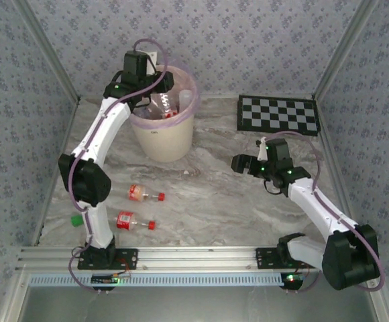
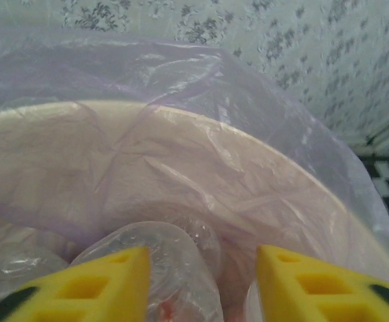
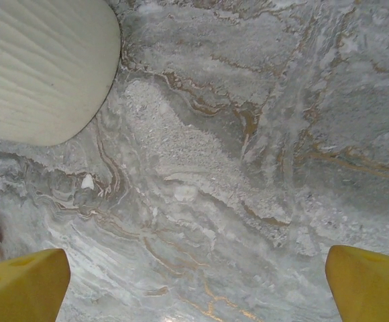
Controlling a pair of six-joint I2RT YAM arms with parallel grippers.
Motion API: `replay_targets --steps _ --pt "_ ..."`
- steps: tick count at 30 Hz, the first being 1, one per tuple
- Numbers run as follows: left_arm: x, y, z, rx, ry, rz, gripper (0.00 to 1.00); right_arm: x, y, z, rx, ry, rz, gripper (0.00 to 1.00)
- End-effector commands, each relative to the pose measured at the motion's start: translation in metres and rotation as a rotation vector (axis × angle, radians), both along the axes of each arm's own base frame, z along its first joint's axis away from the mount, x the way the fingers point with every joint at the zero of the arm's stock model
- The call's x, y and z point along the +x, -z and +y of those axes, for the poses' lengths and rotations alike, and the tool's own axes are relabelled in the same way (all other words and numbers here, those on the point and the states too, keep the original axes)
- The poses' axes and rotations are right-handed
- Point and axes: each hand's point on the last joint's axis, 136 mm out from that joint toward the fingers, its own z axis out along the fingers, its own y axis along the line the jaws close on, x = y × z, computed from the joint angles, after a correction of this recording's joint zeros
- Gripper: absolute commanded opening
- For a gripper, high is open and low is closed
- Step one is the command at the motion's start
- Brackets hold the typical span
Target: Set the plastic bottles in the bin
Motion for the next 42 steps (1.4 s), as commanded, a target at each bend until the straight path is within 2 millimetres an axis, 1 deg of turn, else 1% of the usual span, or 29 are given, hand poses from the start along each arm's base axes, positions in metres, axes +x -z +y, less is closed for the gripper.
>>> replay_targets --steps 1,5,8,10,13,15,16,17,19,20,22,24,27,28,30,33,34,36,40,42 --pt "-0.025 -0.003 0.017 0.131 -0.002 0.075 0.62 0.006 -0.016 -0.007 -0.034 0.001 -0.038 1.00" --pt "-0.046 -0.037 0.039 0.194 -0.040 0.011 0.85 0.016 -0.028 -0.011 -0.047 0.001 -0.082 1.00" --pt "-0.073 -0.058 0.053 0.199 -0.062 -0.021 0.99 0.020 -0.031 -0.012 -0.067 -0.011 -0.091 1.00" --pt "-0.097 -0.071 0.067 0.191 -0.099 -0.031 0.99 0.021 -0.030 -0.013 -0.074 -0.016 -0.098 1.00" --pt "-0.142 -0.087 0.092 0.169 -0.174 -0.057 0.99 0.021 -0.027 -0.017 -0.075 -0.005 -0.101 1.00" --pt "-0.166 -0.085 0.106 0.147 -0.240 -0.073 0.99 0.022 -0.025 -0.019 -0.062 0.011 -0.101 1.00" --pt "-0.176 -0.080 0.115 0.136 -0.282 -0.063 0.98 0.022 -0.024 -0.020 -0.050 0.016 -0.102 1.00" --pt "-0.186 -0.071 0.125 0.136 -0.324 -0.030 0.96 0.024 -0.024 -0.020 -0.042 0.019 -0.106 1.00" --pt "-0.203 -0.044 0.139 0.152 -0.386 0.056 0.93 0.026 -0.022 -0.020 -0.038 0.022 -0.107 1.00" --pt "-0.211 -0.024 0.144 0.154 -0.411 0.108 0.94 0.027 -0.022 -0.020 -0.038 0.025 -0.107 1.00" --pt "-0.224 0.015 0.148 0.127 -0.450 0.196 0.94 0.030 -0.022 -0.020 -0.038 0.030 -0.107 1.00" --pt "-0.234 0.053 0.146 0.082 -0.465 0.284 0.94 0.033 -0.022 -0.021 -0.035 0.037 -0.108 1.00" --pt "-0.243 0.099 0.150 0.043 -0.519 0.393 0.94 0.035 -0.021 -0.019 -0.027 0.036 -0.105 1.00" --pt "-0.245 0.112 0.148 0.021 -0.529 0.423 0.94 0.035 -0.020 -0.019 -0.029 0.036 -0.099 1.00" --pt "-0.251 0.141 0.144 -0.053 -0.568 0.489 0.94 0.035 -0.019 -0.020 -0.036 0.034 -0.091 1.00" --pt "-0.256 0.185 0.130 -0.194 -0.600 0.575 0.92 0.035 -0.018 -0.021 -0.042 0.038 -0.088 1.00" --pt "-0.259 0.198 0.128 -0.221 -0.610 0.602 0.92 0.035 -0.018 -0.021 -0.043 0.040 -0.088 1.00" --pt "-0.258 0.216 0.127 -0.258 -0.647 0.627 0.92 0.035 -0.017 -0.021 -0.042 0.041 -0.085 1.00" --pt "-0.259 0.243 0.118 -0.326 -0.692 0.706 0.93 0.035 -0.017 -0.021 -0.046 0.037 -0.078 1.00" --pt "-0.261 0.254 0.115 -0.330 -0.709 0.741 0.94 0.036 -0.017 -0.021 -0.048 0.039 -0.075 1.00"
